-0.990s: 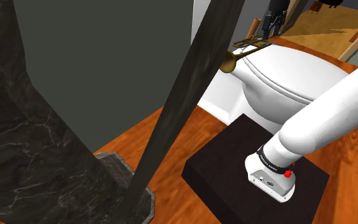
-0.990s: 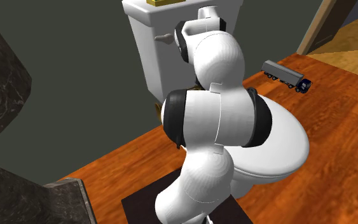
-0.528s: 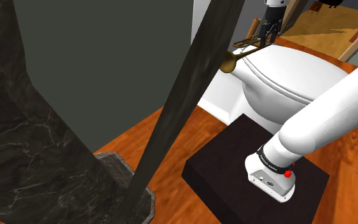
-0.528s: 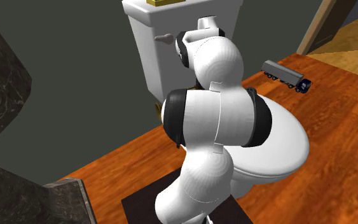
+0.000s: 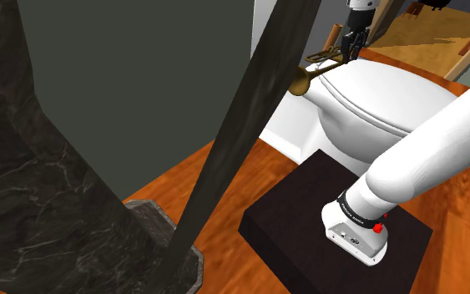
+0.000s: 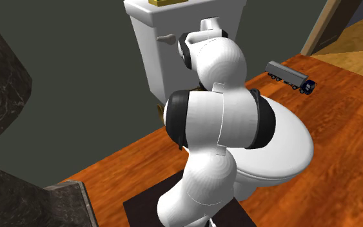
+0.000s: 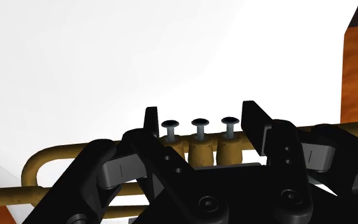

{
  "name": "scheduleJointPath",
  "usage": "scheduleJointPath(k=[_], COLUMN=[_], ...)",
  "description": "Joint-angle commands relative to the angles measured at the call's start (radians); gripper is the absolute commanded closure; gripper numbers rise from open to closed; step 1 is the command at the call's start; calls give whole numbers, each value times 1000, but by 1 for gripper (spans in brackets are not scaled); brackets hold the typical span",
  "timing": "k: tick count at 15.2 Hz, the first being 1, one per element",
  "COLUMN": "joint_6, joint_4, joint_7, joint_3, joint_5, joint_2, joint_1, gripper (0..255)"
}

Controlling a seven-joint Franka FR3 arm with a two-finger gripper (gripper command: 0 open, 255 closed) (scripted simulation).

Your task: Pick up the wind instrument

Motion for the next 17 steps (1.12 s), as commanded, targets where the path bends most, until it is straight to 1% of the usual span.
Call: scheduleJointPath(k=[1,3,17], joint_6=[1,0,-186], joint_4=[-1,0,207], joint_7=[0,0,-36], joint_3=[0,0,5], joint_5=[0,0,10], joint_2=[1,1,21], joint_1=[0,0,4], gripper=[255,255,255])
